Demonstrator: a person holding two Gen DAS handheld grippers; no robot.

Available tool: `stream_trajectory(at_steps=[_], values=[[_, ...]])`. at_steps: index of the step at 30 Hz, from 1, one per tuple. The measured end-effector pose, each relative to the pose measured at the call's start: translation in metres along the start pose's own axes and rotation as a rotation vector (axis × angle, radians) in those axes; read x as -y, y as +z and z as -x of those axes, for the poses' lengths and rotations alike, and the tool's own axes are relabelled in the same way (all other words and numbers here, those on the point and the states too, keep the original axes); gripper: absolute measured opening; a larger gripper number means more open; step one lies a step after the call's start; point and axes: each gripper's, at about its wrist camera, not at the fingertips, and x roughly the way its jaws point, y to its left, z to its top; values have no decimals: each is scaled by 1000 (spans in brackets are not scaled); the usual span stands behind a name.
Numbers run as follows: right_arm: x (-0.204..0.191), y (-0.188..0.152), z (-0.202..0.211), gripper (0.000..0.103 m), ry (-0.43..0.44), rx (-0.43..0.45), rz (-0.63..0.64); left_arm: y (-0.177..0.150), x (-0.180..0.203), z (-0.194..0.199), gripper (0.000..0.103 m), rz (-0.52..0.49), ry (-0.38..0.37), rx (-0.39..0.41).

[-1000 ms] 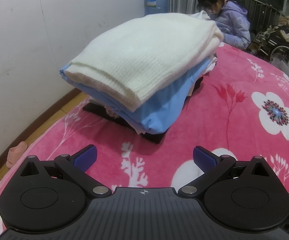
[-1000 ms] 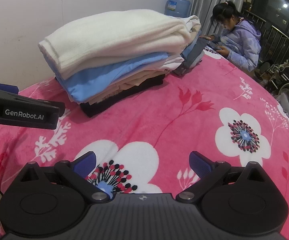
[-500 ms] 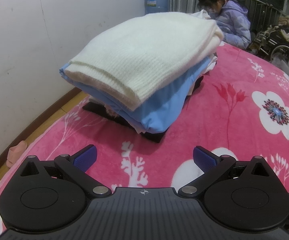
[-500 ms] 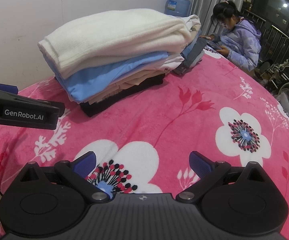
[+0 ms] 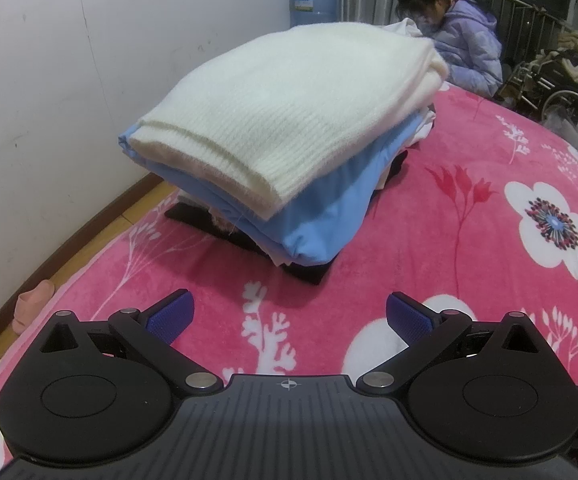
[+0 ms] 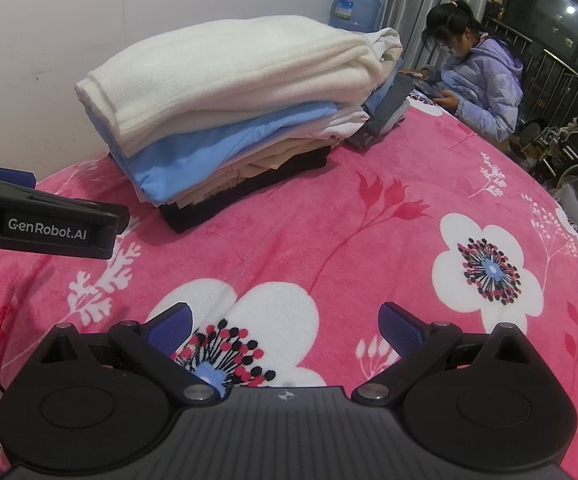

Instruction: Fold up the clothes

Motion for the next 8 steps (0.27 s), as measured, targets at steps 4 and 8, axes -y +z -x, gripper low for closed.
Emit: stream_trajectory(at_steps=[4, 8], values=[[0, 0, 0, 102, 0, -1, 0, 0, 0, 0, 103, 1, 0, -1], [0, 1, -1, 102, 0, -1, 0, 1, 0, -1, 103, 0, -1, 0]])
